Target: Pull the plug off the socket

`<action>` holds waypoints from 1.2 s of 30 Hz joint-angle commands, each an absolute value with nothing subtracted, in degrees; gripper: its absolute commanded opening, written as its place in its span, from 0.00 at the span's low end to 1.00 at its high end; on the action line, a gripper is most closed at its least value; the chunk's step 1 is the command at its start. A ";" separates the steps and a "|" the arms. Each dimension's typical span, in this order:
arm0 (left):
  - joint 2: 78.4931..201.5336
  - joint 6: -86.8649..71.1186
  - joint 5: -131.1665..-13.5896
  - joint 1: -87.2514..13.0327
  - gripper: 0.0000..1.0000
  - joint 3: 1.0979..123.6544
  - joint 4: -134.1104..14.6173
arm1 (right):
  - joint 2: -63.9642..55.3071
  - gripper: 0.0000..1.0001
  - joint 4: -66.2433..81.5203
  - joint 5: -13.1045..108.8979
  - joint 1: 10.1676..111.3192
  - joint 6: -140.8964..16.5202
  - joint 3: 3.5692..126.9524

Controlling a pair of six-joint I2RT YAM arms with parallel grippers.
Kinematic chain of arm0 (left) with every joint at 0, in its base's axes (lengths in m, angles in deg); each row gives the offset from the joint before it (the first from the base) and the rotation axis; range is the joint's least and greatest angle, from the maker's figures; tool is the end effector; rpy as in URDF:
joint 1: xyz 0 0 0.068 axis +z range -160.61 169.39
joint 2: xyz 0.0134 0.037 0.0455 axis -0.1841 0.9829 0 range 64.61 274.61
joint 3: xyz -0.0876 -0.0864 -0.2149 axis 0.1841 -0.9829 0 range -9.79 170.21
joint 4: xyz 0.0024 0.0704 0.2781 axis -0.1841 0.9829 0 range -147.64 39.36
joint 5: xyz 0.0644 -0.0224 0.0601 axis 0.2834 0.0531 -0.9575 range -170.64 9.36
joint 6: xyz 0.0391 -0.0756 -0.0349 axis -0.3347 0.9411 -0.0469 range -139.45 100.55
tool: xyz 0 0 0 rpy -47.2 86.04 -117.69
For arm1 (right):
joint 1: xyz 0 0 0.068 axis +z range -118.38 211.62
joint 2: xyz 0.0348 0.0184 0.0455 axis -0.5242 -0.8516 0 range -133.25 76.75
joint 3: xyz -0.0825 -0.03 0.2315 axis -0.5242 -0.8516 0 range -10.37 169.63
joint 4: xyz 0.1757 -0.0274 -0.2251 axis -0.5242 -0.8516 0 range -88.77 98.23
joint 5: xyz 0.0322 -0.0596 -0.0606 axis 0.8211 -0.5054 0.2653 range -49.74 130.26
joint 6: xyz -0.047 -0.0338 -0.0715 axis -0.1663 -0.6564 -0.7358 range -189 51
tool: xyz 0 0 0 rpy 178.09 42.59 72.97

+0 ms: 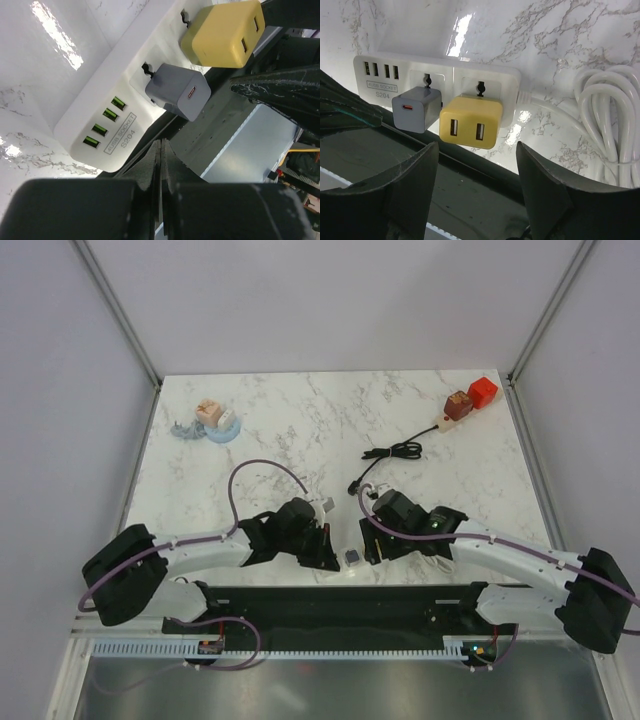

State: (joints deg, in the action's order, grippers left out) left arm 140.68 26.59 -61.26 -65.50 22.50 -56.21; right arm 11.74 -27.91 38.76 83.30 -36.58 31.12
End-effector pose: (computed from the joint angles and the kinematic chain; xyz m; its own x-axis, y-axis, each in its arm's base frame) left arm 0.1545 -0.2675 0.0917 -0.9356 0.1501 -0.3195 0.3351 0.6618 -0.6706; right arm 0.1703 0.2120 0.1405 -0.8679 -0.2338 -0.4384 -0.3683 0.8949 0.2519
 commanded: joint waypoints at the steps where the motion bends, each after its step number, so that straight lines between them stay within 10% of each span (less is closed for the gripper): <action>1: 141.95 28.88 -63.06 -65.98 0.02 23.43 -60.81 | 10.23 0.71 -25.69 34.19 84.44 -34.99 34.54; 19: 146.43 32.93 -66.49 -66.24 0.02 20.35 -60.10 | 2.58 0.44 -28.32 22.35 91.55 -30.25 38.58; 24: 148.19 33.63 -68.07 -66.42 0.02 20.09 -58.79 | 1.69 0.00 -32.19 15.74 94.89 -28.23 42.18; 36: 142.14 31.62 -65.71 -67.12 0.02 17.29 -63.35 | 6.62 0.00 -31.76 13.80 96.57 -27.96 41.92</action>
State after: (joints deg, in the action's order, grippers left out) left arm 147.02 33.21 -65.53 -66.62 19.16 -60.06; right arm 5.66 -32.96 15.57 96.02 -27.86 40.17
